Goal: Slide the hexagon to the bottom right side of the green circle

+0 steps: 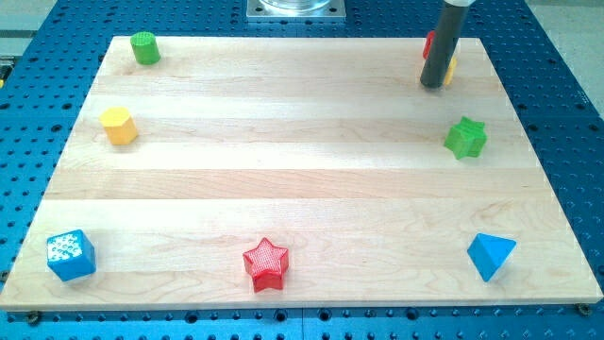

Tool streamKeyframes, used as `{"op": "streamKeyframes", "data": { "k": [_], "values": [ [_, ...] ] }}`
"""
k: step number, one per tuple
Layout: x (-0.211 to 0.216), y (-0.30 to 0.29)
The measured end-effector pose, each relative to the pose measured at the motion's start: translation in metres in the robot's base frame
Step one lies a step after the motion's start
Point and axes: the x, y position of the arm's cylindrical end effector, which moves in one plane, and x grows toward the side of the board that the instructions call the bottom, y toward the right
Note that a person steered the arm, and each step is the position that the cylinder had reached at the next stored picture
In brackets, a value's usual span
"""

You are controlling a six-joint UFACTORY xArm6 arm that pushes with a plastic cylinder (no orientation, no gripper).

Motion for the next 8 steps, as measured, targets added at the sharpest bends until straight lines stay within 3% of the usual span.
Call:
{"op": "streamKeyframes", "data": {
  "k": [1, 4, 5, 6, 7, 8],
  "values": [
    [0.010, -0.037],
    [0.037, -0.442],
    [0.092, -0.491],
    [0.142, -0.463],
    [0.132, -0.403],
    [0.144, -0.492]
  ]
}}
